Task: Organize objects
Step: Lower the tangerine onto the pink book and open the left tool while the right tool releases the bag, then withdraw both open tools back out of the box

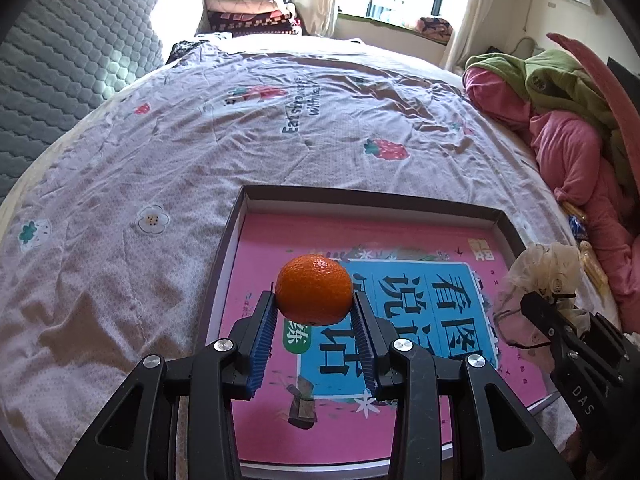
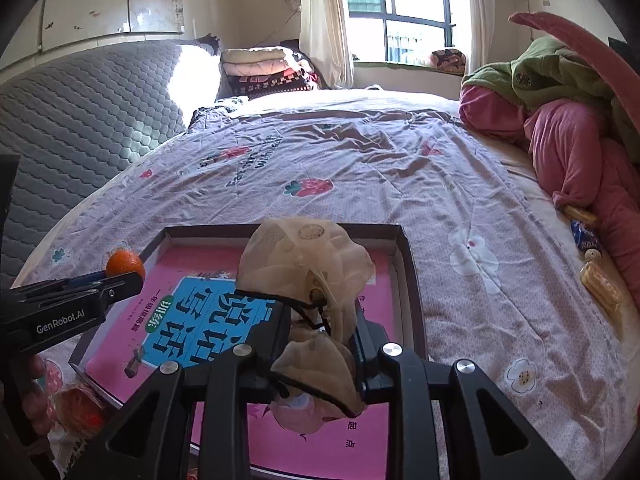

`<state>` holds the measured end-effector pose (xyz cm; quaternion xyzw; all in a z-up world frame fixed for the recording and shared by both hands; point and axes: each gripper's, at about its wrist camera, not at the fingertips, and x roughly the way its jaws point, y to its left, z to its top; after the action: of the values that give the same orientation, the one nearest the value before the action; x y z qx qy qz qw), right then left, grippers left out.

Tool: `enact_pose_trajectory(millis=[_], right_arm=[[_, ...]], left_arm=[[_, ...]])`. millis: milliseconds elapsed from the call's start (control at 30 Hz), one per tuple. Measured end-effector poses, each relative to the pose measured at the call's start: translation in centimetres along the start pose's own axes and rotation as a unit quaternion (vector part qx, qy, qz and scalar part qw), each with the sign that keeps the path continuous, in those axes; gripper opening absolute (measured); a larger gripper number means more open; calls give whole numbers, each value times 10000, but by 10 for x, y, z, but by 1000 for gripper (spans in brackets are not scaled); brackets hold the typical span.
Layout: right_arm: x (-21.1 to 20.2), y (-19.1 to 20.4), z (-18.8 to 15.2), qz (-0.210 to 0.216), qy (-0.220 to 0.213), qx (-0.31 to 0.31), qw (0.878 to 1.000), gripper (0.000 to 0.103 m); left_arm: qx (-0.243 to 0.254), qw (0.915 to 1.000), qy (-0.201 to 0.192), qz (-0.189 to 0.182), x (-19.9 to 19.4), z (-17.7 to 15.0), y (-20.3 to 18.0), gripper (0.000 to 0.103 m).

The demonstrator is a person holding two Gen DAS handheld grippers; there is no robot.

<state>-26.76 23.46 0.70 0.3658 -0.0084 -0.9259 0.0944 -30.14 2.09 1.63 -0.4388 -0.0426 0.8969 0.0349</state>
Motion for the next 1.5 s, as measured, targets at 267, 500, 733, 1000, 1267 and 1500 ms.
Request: enact_pose_trajectory(millis=[267,500,733,1000,1267,1500], right_arm=[[14,-6,-9,-34,398,126,9991,29],[17,-4,-11,-66,496,99,9987,29],[15,-4,-12,-115,504,41,9987,36],[7,-3,-9,-229,364,-32,9991,51],[-3,-2,-4,-245,199,-112,9994,61],[-3,1,-3,-259,175,-166,9994,65]], left_arm=[[77,9993,360,71,17,-9,0,39],[129,9984,541,60,26,-14,-1,39],[143,9981,600,3,28,-15,-2,40],[39,9991,426,-69,19,-12,0,40],[-11,9995,221,-203,3,-6,1,49],[52,9997,206,-143,3,-8,-2,50]])
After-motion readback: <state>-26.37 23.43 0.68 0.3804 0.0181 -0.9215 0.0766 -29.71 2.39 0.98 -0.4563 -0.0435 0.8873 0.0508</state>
